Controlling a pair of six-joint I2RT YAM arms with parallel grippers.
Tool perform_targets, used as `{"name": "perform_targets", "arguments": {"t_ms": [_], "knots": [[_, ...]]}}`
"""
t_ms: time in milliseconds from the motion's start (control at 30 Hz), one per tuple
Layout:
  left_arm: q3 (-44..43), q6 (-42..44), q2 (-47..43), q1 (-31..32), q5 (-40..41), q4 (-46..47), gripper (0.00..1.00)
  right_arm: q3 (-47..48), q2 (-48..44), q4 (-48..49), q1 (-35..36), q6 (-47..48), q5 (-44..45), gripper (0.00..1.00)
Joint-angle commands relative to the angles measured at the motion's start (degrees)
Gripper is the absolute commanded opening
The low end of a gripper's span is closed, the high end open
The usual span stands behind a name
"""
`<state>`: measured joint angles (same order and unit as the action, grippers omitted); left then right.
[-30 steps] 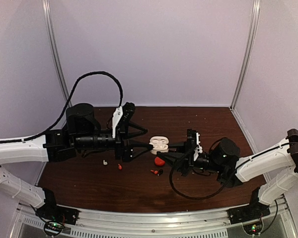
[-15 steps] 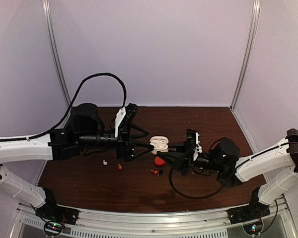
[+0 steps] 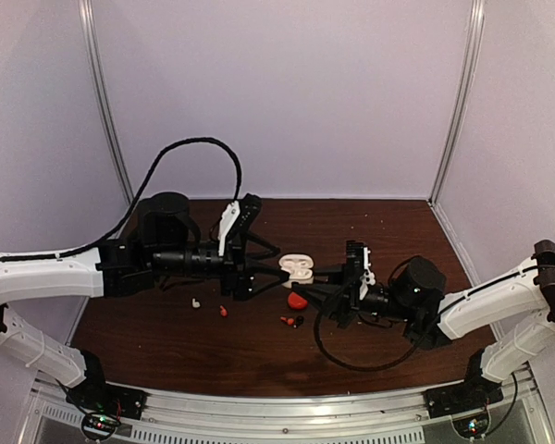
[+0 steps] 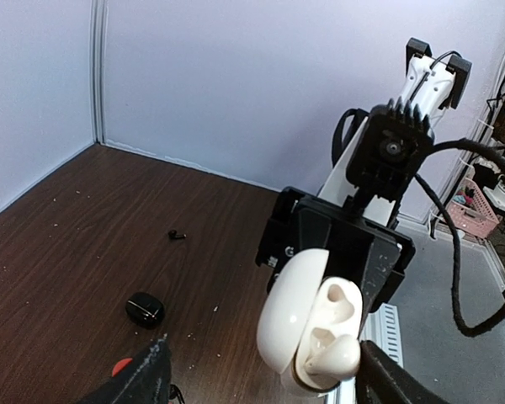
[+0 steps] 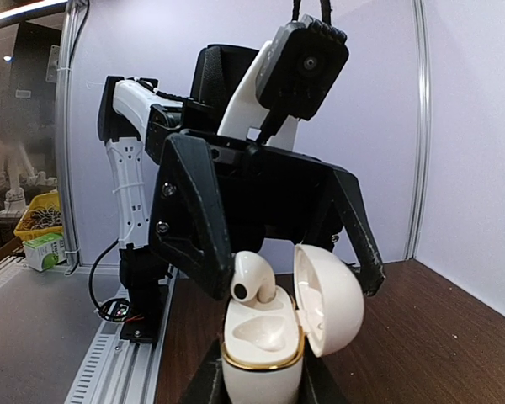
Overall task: Insert the wireless bluetooth earbuds into the charging case
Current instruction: Adjust the left earbud in the left side groove of the charging case.
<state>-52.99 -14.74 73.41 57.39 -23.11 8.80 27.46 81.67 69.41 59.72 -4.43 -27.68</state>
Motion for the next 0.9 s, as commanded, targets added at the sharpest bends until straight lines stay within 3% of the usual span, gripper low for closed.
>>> {"name": "perform_targets", "arguments": {"t_ms": [0, 500, 867], "knots": [[-1.2, -1.2, 0.6, -2.1, 1.7, 0.4, 0.77, 0.4, -1.1, 2.1, 0.1, 0.6, -1.8, 0.00], [0.7, 2.9, -1.8, -2.1, -6.5, 2.3, 0.81, 0.5, -0.2, 2.3, 0.0, 0.0, -1.6, 0.00], [-0.9, 1.4, -0.3, -2.1, -2.4, 1.8, 0.77, 0.9, 0.3, 2.4, -0.1, -0.1, -2.3, 0.00]]}}
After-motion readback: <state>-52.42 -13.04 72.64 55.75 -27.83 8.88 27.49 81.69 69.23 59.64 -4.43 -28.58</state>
